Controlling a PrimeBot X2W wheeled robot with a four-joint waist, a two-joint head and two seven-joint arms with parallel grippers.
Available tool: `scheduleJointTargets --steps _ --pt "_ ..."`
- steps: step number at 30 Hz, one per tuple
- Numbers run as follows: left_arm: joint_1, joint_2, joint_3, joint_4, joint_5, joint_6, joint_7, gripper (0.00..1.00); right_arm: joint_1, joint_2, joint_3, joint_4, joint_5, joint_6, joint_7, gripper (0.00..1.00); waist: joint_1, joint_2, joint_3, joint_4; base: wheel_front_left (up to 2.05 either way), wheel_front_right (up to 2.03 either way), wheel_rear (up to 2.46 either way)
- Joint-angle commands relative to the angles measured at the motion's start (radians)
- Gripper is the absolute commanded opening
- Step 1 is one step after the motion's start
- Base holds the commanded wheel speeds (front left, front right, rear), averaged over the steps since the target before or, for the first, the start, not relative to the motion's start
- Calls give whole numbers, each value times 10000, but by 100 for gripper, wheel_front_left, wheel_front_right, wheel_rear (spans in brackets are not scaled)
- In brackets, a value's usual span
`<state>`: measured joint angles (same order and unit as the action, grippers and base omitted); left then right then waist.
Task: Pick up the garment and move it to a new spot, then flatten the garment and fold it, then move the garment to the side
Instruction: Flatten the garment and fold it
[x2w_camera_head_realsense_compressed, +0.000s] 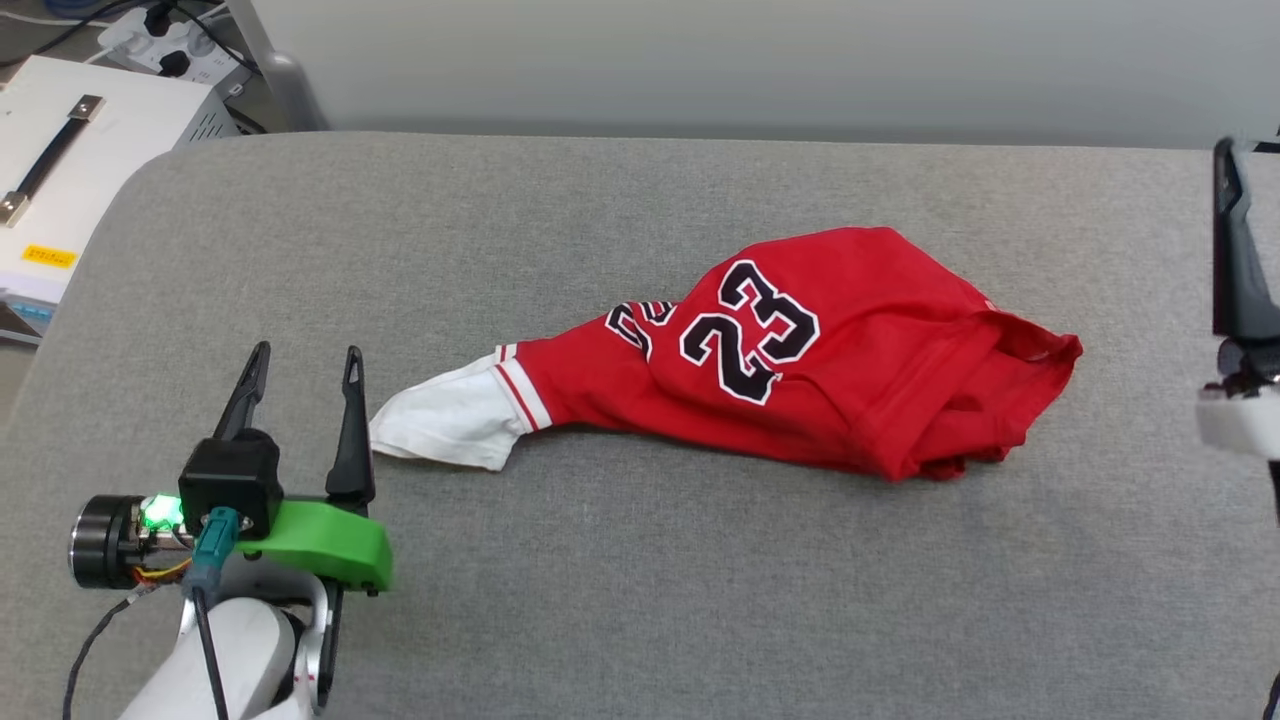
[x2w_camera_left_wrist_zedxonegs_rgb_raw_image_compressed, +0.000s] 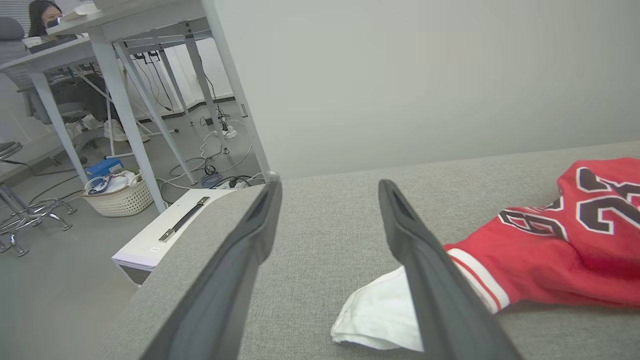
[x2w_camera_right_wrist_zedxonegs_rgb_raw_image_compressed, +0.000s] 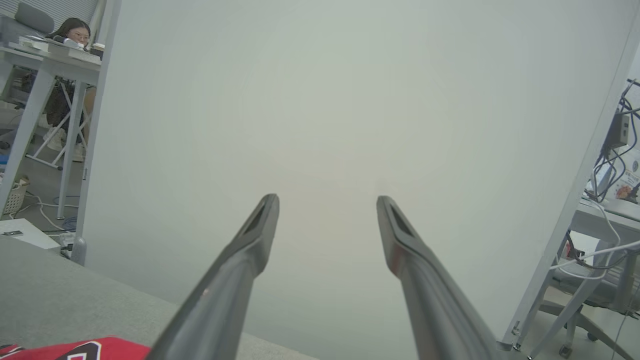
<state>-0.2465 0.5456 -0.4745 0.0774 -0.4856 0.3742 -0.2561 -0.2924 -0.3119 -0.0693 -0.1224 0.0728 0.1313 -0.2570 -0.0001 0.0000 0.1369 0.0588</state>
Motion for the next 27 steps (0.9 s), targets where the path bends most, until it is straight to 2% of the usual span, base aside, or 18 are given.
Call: scheduleJointTargets --steps 1,4,7,12,16,20,22,27 --pt "257 -231 194 -218 312 48 -56 100 -434 -277 116 207 222 -6 -48 100 1 0 96 117 0 0 0" --pt "638 -712 556 -551 907 -16 -56 100 -1115 -1102 850 1175 680 -6 79 100 1 0 219 215 0 0 0" --pt "867 -1141 852 -686 1352 -117 -56 100 -1867 -1915 1865 1928 1374 -6 1115 100 1 0 411 326 0 0 0" --pt "989 -1792 1271 -801 2020 -408 -56 100 -2963 -3376 4080 2641 3690 -6 4257 100 1 0 886 564 0 0 0" --pt "914 -2245 1586 -819 2400 -740 -56 100 -3628 -4244 5253 2956 5274 -6 6426 100 1 0 1254 744 0 0 0" --pt "808 -2642 1941 -806 2693 -1081 -56 100 -4092 -4575 5986 3475 6266 -6 8271 100 1 0 1602 909 0 0 0" --pt "724 -2832 2108 -825 2833 -1261 -56 100 -4318 -4609 6267 3700 6531 -6 8849 100 1 0 1799 990 0 0 0" --pt "516 -3273 2400 -811 3141 -1716 -56 100 -4880 -4529 6918 4383 6607 -6 9386 100 1 0 2352 1182 0 0 0"
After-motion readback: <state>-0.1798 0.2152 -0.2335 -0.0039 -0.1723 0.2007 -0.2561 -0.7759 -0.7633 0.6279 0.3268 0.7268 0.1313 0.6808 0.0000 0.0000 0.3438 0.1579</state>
